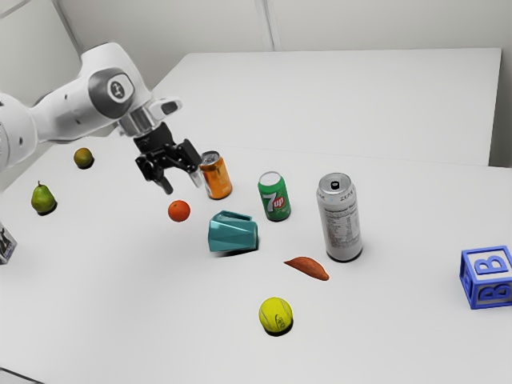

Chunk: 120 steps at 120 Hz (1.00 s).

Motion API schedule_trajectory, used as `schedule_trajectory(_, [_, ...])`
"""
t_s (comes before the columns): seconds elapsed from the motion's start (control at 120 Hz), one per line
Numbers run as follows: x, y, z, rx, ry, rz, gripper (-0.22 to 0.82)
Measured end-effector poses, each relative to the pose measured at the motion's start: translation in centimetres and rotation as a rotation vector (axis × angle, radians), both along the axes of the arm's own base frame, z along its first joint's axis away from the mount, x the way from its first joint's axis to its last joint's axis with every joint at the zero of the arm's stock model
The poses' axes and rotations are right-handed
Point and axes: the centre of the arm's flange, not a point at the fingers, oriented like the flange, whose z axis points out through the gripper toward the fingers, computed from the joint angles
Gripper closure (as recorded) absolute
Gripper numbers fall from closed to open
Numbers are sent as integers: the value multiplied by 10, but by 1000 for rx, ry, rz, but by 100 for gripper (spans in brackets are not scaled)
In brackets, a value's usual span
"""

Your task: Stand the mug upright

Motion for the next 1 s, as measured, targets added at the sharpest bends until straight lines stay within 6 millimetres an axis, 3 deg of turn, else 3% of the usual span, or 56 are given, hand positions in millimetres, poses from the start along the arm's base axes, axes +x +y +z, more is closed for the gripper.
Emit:
schedule_trajectory(0.183, [-6,5,-45,-91,-33,41,2])
schedule_trajectory(0.608, [-6,14,-99,-268,-155,99,2])
schedule_trajectory(1.0, [-7,9,-147,-430,-217,115,2])
